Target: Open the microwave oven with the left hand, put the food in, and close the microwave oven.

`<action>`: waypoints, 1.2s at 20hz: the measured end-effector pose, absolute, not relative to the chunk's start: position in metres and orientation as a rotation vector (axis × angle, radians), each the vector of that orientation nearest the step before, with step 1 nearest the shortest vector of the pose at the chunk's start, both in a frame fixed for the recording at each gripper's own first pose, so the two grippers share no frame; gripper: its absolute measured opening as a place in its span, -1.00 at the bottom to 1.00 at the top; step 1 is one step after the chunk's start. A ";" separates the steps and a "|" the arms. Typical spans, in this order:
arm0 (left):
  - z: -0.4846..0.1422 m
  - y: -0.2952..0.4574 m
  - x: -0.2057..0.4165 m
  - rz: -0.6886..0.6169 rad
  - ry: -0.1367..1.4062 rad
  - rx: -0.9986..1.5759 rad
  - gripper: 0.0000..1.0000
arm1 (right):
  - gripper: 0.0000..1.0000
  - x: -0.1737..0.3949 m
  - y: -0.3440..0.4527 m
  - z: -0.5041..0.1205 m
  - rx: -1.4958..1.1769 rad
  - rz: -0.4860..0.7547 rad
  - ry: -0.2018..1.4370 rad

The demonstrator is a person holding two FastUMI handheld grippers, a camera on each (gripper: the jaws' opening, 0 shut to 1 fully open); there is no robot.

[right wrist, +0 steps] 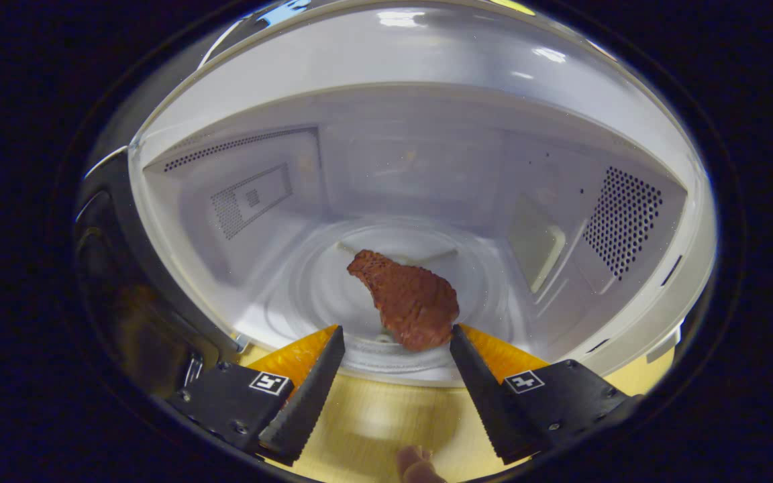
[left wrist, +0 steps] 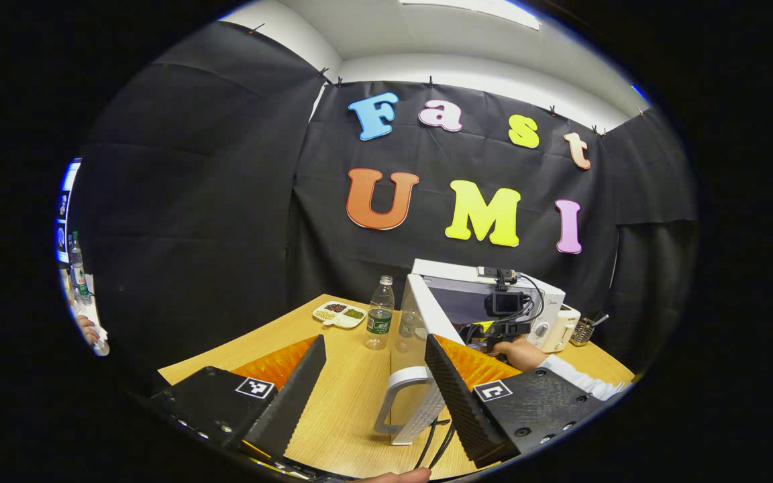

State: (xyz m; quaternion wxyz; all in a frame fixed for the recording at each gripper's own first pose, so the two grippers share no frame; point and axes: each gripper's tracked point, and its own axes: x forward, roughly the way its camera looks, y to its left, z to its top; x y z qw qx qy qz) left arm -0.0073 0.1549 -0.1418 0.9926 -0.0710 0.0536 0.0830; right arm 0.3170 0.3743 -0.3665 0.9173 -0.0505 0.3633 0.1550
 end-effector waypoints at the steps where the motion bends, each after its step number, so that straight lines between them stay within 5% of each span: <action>1: -0.140 0.155 -0.009 0.167 0.105 -0.143 0.84 | 1.00 0.315 0.371 -0.361 -0.125 0.334 0.771; 20: -0.167 0.186 -0.022 0.152 0.118 -0.152 0.84 | 1.00 0.115 0.250 -0.126 -0.017 0.364 0.271; 22: -0.175 0.192 -0.017 0.168 0.107 -0.149 0.84 | 0.82 0.086 0.239 -0.116 0.014 0.366 0.250; 23: -0.180 0.194 -0.014 0.171 0.104 -0.149 0.55 | 1.00 0.067 0.232 -0.113 0.034 0.369 0.240; 24: -0.183 0.194 -0.012 0.165 0.096 -0.142 0.55 | 1.00 0.053 0.227 -0.109 0.049 0.372 0.231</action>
